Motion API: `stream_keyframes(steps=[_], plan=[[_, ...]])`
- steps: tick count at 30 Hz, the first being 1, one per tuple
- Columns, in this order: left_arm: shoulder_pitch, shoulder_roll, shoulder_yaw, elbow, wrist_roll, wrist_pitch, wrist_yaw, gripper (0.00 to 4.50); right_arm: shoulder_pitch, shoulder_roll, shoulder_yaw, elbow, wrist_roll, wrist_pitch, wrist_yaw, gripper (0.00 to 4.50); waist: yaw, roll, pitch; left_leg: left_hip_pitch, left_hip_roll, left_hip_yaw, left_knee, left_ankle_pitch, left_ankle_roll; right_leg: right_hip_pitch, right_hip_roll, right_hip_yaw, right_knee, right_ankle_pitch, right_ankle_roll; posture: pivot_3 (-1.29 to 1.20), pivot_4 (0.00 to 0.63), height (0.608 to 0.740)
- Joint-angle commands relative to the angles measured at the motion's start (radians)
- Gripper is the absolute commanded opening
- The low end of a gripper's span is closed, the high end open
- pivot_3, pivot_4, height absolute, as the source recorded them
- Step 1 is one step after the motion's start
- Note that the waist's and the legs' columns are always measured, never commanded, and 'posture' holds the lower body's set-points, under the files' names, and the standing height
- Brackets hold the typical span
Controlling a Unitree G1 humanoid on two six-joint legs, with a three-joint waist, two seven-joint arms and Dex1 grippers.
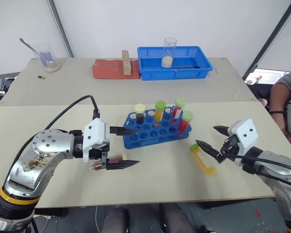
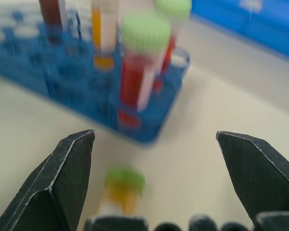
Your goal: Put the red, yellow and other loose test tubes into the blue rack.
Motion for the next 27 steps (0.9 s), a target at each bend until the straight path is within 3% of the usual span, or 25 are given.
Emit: stream_keyframes(steps=[1, 6, 13, 21, 26, 27], plan=[[0.018, 0.029, -0.003, -0.067, -0.009, -0.018, -0.032, 4.5, -0.059, -0.085, -0.022, -0.049, 0.049, 0.247, -0.015, 4.46, -0.001, 0.0, 0.0, 0.0, 0.0, 0.0, 0.0, 0.0, 0.0, 0.0, 0.0, 0.0, 0.0, 0.0, 0.0, 0.0, 0.15, 0.729], [0.05, 0.024, -0.025, -0.101, 0.006, -0.041, -0.034, 4.5, -0.205, -0.146, 0.013, -0.041, 0.174, 0.575, 0.015, 4.46, -0.002, 0.0, 0.0, -0.001, 0.0, 0.0, 0.0, 0.0, 0.0, -0.001, 0.0, 0.0, -0.001, 0.0, 0.0, 0.0, 0.15, 0.729], [0.057, -0.005, -0.052, -0.113, 0.0, -0.045, -0.02, 4.5, -0.362, -0.141, 0.114, -0.006, 0.229, 0.77, 0.02, 4.46, 0.002, 0.0, 0.0, -0.003, -0.001, -0.001, -0.001, 0.0, 0.0, -0.001, -0.001, 0.0, -0.003, 0.0, 0.001, 0.0, 0.15, 0.729], [0.058, -0.036, -0.076, -0.116, 0.016, -0.05, 0.002, 4.5, -0.519, -0.072, 0.297, 0.143, 0.171, 0.818, -0.037, 4.46, -0.003, 0.0, 0.0, -0.003, -0.001, -0.001, 0.0, 0.0, 0.0, -0.001, 0.0, 0.0, -0.003, 0.0, 0.001, 0.0, 0.15, 0.729], [0.068, -0.044, -0.084, -0.118, 0.029, -0.058, 0.01, 4.5, -0.59, -0.093, 0.404, 0.233, 0.151, 0.809, -0.014, 4.46, -0.003, 0.0, 0.0, -0.004, -0.001, -0.002, -0.001, 0.0, 0.0, -0.002, 0.0, 0.0, -0.003, 0.0, 0.001, 0.0, 0.15, 0.729], [0.071, -0.045, -0.085, -0.119, 0.031, -0.059, 0.013, 4.5, -0.605, -0.1, 0.425, 0.249, 0.154, 0.821, -0.006, 4.22, -0.003, 0.0, 0.0, -0.004, -0.001, -0.002, -0.001, 0.0, 0.001, -0.002, 0.0, 0.0, -0.003, 0.0, 0.001, 0.0, 0.15, 0.729]])
